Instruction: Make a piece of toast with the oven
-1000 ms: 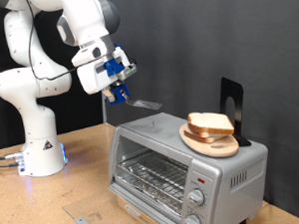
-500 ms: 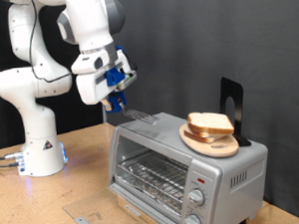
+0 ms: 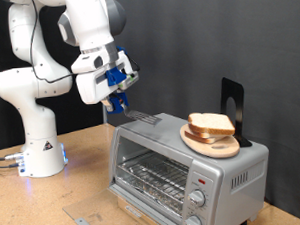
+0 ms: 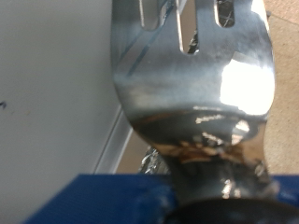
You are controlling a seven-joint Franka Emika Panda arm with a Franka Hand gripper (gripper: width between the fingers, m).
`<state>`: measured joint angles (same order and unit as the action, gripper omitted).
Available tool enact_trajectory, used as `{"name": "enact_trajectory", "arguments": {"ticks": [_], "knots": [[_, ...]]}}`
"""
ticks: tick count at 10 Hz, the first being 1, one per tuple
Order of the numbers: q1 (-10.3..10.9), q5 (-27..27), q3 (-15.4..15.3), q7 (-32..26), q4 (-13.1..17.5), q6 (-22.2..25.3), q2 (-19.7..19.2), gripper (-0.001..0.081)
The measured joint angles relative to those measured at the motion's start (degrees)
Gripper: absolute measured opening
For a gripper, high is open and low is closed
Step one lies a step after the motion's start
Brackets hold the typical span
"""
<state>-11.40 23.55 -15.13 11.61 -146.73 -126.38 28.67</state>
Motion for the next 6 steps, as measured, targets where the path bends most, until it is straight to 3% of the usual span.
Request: {"name": "enact_trajectory", "arguments": {"ticks": [6], "knots": [[-0.6, -2.2, -1.7, 2.3, 6.8, -2.9, -9.8, 0.0391]]}}
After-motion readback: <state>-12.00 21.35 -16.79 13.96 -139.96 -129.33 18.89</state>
